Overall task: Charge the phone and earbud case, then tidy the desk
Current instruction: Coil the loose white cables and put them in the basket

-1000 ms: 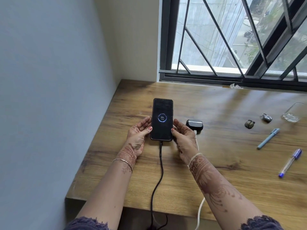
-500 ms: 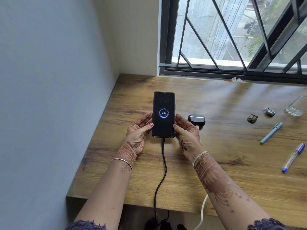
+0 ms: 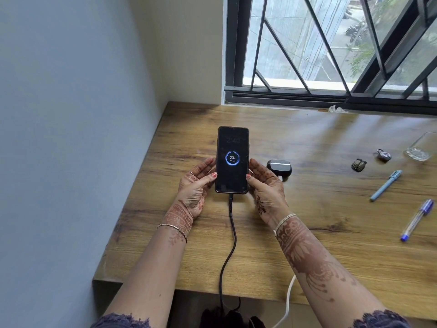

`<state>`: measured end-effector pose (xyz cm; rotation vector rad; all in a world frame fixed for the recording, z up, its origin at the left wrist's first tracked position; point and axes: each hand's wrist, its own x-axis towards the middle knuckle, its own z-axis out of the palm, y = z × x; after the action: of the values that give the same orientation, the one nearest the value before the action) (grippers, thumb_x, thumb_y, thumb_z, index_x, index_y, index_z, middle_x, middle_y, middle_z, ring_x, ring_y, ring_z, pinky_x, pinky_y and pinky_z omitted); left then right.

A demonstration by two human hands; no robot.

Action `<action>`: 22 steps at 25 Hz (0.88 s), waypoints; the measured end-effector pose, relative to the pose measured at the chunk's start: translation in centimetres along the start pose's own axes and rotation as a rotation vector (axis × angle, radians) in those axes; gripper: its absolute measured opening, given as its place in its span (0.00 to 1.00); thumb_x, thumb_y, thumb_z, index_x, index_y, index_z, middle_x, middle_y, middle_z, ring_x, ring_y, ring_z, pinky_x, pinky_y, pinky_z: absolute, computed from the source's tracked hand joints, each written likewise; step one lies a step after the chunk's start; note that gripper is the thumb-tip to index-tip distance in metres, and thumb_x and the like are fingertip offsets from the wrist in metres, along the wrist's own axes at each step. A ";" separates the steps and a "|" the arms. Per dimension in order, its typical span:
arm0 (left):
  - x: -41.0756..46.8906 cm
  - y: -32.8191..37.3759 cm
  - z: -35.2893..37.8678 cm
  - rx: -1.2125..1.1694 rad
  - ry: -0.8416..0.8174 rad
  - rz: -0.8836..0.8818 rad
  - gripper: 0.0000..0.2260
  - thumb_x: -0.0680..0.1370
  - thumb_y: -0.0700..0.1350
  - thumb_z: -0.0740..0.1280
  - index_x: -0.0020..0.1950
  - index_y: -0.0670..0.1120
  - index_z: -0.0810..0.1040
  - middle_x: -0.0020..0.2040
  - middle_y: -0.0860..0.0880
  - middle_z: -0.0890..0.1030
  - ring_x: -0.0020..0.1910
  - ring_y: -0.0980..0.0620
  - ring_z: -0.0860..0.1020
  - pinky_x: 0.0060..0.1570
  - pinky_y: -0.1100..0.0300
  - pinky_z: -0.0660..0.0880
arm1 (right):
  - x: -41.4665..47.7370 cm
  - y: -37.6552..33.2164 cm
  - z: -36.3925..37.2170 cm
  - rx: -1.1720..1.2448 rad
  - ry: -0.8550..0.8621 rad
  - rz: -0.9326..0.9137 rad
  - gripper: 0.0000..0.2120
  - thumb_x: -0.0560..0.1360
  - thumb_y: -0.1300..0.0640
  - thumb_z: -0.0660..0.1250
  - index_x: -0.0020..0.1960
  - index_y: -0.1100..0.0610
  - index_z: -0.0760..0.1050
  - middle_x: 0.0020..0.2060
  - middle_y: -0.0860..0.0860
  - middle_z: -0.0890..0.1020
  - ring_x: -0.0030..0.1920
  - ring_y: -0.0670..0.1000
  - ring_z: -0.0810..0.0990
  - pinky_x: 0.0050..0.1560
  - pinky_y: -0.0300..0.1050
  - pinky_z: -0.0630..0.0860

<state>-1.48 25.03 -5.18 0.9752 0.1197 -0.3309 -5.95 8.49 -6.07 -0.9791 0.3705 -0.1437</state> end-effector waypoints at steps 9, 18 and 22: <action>0.1 0.0 0.0 0.002 -0.013 0.002 0.18 0.74 0.26 0.63 0.60 0.40 0.77 0.52 0.47 0.84 0.51 0.53 0.83 0.53 0.62 0.79 | -0.1 -0.1 0.0 0.032 0.001 0.010 0.19 0.72 0.71 0.68 0.61 0.59 0.77 0.55 0.55 0.84 0.56 0.54 0.82 0.43 0.42 0.81; 0.1 0.0 0.0 0.002 -0.009 -0.001 0.18 0.74 0.26 0.64 0.61 0.39 0.77 0.55 0.45 0.82 0.51 0.53 0.83 0.54 0.60 0.78 | 0.2 0.1 -0.2 0.025 -0.010 0.016 0.20 0.72 0.70 0.68 0.63 0.60 0.76 0.57 0.56 0.82 0.58 0.55 0.81 0.45 0.44 0.81; 0.1 0.0 0.1 0.005 -0.006 0.001 0.18 0.74 0.26 0.63 0.61 0.39 0.76 0.54 0.46 0.83 0.51 0.53 0.83 0.55 0.60 0.78 | 0.0 -0.1 -0.1 0.031 -0.015 0.023 0.20 0.73 0.71 0.67 0.63 0.60 0.76 0.56 0.56 0.83 0.57 0.55 0.82 0.44 0.43 0.81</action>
<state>-1.37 24.95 -5.15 0.9791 0.1128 -0.3334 -6.00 8.35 -6.07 -0.9445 0.3650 -0.1209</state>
